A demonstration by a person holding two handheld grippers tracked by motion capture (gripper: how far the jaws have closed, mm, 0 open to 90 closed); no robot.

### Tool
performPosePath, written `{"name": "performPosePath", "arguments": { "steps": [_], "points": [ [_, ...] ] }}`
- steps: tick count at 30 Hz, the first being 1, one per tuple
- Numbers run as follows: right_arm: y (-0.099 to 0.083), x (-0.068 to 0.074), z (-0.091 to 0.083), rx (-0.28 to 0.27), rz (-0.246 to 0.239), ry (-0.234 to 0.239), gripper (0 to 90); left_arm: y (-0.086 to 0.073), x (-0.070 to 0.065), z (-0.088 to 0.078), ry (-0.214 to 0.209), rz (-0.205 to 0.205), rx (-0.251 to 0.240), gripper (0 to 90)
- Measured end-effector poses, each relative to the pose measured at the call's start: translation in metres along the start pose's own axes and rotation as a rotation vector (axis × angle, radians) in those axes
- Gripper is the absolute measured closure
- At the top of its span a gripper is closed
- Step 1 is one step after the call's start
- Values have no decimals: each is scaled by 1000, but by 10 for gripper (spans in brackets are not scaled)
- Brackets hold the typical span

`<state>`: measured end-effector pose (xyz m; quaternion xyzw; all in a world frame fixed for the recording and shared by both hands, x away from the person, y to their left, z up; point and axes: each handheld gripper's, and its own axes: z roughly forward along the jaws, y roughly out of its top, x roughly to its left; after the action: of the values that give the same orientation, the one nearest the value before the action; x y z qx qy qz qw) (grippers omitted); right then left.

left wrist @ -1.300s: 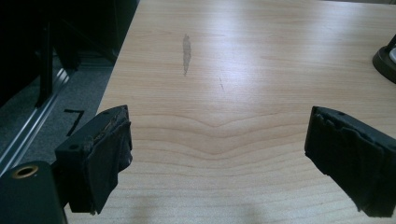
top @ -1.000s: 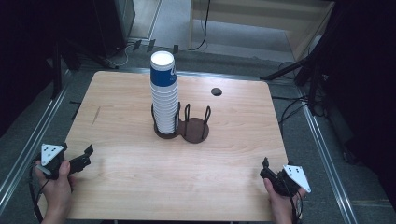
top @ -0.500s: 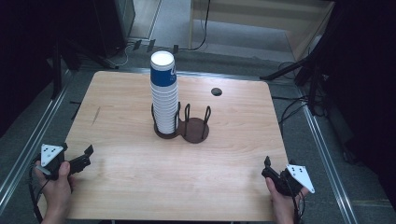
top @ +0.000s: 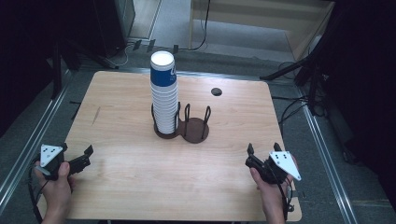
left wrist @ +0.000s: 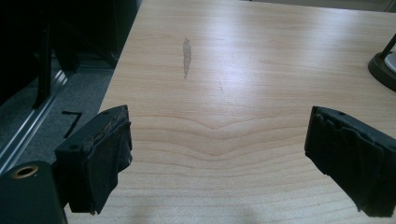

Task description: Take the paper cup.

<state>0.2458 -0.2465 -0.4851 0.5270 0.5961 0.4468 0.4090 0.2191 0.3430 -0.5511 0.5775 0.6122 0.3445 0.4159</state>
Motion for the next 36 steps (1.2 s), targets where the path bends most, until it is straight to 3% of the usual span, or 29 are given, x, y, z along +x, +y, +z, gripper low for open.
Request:
{"name": "performPosePath", "arguments": {
  "steps": [5,7,10,14,21,22,24,28,32,36],
  "points": [
    [14,15,4,-15,-7,27,107,1,-1,1,-3,11,11,81],
    [23,26,8,-10,7,72,80,0,-1,1,-5,12,5,81],
    [27,35,10,0,12,101,68,0,-1,0,-6,9,4,81],
    [38,56,17,22,2,157,33,0,2,0,-12,-15,7,81],
    [50,76,25,26,-25,197,30,1,3,1,2,-31,16,81],
    [53,82,27,24,-33,211,29,1,6,2,15,-72,14,82],
    [55,89,29,30,-41,226,29,1,6,3,18,-80,17,81],
    [59,101,34,35,-46,257,29,2,5,3,16,-53,28,81],
    [61,108,37,37,-39,267,29,1,5,2,12,-54,10,81],
    [68,120,41,29,-34,302,29,1,3,1,-12,-30,7,81]
  ]
}}
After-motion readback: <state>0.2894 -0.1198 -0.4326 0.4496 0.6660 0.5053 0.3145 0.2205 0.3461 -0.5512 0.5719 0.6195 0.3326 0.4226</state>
